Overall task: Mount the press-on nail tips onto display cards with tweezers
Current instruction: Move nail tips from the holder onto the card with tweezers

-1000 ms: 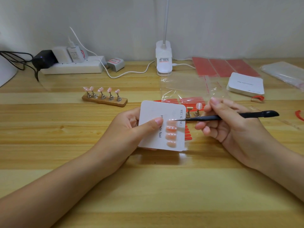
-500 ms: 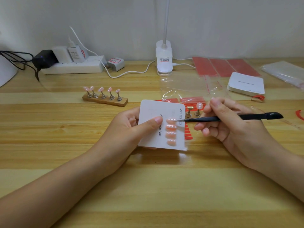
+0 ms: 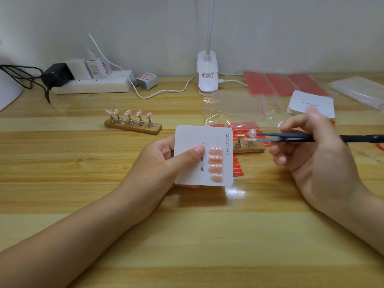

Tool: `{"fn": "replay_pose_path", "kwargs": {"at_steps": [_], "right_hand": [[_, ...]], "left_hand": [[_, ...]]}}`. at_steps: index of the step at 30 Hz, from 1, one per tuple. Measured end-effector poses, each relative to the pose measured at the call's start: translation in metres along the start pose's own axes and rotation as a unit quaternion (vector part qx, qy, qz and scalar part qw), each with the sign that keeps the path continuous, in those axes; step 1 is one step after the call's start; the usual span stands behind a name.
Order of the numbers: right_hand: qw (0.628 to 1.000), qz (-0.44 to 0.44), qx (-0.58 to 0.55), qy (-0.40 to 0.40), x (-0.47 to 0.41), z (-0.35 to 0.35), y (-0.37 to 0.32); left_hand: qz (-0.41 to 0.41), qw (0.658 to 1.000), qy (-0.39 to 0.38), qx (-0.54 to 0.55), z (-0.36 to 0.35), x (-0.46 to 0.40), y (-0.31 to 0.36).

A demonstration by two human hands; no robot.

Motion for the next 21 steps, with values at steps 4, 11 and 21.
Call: {"fn": "replay_pose_path", "kwargs": {"at_steps": [4, 11, 21], "right_hand": [[0.997, 0.034, 0.057, 0.03, 0.0, 0.008, -0.005], [0.961, 0.161, 0.209, -0.087, 0.019, -0.025, -0.012], [0.963, 0.15, 0.175, -0.142, 0.024, -0.038, -0.003]], "left_hand": [[0.008, 1.0, 0.015, 0.006, 0.002, 0.0, -0.001], [0.019, 1.0, 0.003, 0.008, -0.002, 0.0, -0.001], [0.008, 0.999, -0.015, -0.029, -0.008, 0.002, -0.001]]}}
Point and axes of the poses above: each hand's wrist, its own x-axis away from the middle knuckle, its own z-axis out of the back of the hand, y = z × x, the point moved 9 cm from there along -x, towards the middle knuckle, and after that the axes turned 10 degrees about y, right-handed, at the moved point
